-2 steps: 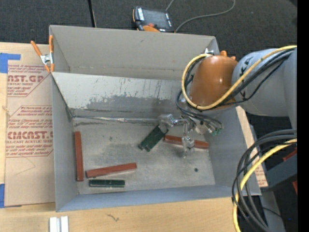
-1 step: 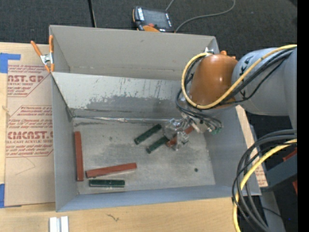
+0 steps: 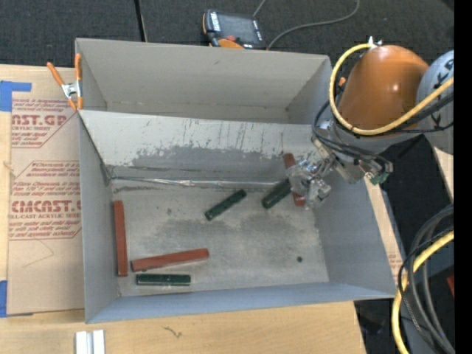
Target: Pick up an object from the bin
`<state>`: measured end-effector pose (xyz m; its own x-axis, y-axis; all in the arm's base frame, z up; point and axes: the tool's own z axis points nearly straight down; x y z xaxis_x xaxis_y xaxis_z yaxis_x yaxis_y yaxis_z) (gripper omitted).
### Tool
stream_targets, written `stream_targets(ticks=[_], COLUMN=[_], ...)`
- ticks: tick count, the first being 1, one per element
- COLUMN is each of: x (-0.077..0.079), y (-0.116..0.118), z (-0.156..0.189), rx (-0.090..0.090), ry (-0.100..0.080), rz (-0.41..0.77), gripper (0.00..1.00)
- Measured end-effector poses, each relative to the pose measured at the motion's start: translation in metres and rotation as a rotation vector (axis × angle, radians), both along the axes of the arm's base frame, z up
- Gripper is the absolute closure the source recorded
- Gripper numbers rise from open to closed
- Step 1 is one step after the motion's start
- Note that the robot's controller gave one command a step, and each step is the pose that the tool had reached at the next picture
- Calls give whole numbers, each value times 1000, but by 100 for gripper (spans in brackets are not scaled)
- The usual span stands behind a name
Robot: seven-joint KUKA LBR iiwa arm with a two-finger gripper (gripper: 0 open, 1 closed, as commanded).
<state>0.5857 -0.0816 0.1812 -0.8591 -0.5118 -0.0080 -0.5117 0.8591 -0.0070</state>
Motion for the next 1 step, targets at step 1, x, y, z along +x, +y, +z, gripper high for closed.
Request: stream_targets(ticks=[1], x=[-18], y=[5], z=[54], rx=[2], ry=[3], rz=[-3], gripper=[100])
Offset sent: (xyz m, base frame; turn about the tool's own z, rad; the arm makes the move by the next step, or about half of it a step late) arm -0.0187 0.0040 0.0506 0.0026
